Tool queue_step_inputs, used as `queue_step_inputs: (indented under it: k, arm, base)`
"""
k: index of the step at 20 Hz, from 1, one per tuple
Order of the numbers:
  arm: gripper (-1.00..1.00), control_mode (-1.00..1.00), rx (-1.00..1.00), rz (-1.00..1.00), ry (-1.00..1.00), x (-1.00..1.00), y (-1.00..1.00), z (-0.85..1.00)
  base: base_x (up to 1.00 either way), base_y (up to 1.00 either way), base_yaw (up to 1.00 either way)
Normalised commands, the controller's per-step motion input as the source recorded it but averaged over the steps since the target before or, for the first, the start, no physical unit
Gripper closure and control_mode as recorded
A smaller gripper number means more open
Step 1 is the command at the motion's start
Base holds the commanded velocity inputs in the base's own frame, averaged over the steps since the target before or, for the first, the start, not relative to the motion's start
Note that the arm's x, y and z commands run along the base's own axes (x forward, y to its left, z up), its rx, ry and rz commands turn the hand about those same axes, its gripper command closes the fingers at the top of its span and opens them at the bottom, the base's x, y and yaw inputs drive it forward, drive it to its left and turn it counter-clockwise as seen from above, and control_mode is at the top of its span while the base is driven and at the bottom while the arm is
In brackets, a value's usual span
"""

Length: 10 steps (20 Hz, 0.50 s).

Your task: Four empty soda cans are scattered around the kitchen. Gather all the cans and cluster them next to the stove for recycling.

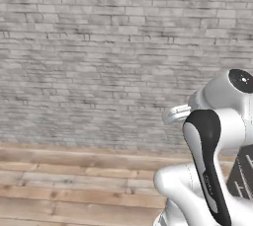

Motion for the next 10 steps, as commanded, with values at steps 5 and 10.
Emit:
queue_step_inputs:
  k: [5, 10]
  arm:
    - [-1.00, 1.00, 0.00, 0.00, 0.00, 0.00, 0.00, 0.00]
    - [-1.00, 1.00, 0.00, 0.00, 0.00, 0.00, 0.00, 0.00]
  base:
    - [0.80, -0.05, 0.41]
    - [0.56, 0.00, 0.43]
